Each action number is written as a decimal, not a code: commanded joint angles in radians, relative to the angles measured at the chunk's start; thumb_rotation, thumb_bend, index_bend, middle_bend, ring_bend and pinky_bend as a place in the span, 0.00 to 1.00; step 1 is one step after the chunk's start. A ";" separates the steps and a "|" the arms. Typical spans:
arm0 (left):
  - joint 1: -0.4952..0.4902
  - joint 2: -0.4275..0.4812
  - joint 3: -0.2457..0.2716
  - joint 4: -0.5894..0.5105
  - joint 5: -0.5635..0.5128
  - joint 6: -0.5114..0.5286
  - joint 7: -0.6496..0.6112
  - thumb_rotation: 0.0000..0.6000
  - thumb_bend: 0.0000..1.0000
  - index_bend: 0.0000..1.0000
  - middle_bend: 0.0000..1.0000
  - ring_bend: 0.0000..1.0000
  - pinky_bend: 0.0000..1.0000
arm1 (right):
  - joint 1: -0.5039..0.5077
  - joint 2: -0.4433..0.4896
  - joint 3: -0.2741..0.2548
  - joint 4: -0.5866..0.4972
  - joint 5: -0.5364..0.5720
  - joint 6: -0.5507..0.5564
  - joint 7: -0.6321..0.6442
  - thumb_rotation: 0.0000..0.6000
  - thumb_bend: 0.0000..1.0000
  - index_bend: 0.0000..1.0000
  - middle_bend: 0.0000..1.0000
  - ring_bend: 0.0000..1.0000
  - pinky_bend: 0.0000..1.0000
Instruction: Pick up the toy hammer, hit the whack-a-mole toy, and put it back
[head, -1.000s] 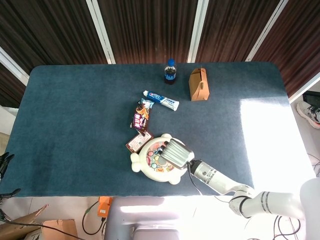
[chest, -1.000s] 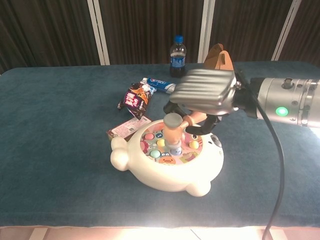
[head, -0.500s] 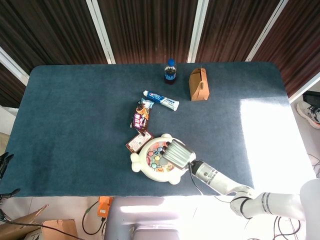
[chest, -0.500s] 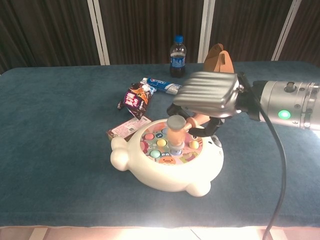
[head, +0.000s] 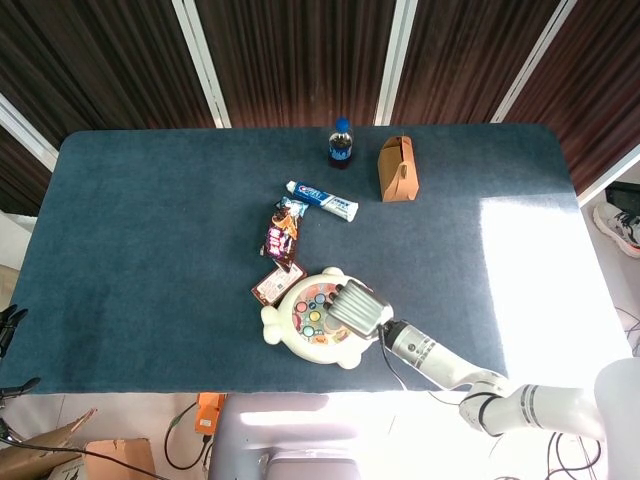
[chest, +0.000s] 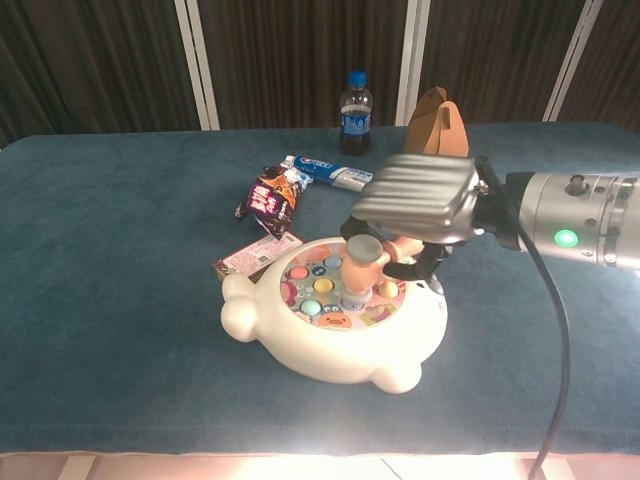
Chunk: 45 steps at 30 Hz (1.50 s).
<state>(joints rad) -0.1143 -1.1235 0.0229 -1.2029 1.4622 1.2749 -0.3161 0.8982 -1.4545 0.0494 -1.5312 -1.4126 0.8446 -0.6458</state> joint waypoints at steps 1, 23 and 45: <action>0.000 0.001 0.000 0.000 0.001 0.002 -0.002 1.00 0.10 0.01 0.00 0.00 0.08 | -0.005 0.008 0.009 -0.005 -0.007 0.017 0.023 1.00 0.55 1.00 0.75 0.68 0.73; -0.002 0.000 0.001 -0.002 0.000 -0.007 0.005 1.00 0.10 0.01 0.00 0.00 0.08 | -0.003 -0.010 0.042 0.079 0.043 0.012 0.086 1.00 0.55 1.00 0.75 0.68 0.73; 0.002 0.002 0.003 0.005 0.007 -0.001 -0.011 1.00 0.10 0.01 0.00 0.00 0.08 | -0.044 0.025 0.041 0.095 0.021 0.074 0.177 1.00 0.55 1.00 0.75 0.68 0.73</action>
<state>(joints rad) -0.1128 -1.1213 0.0258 -1.1977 1.4688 1.2743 -0.3276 0.8656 -1.4426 0.0874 -1.4362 -1.3900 0.9072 -0.4834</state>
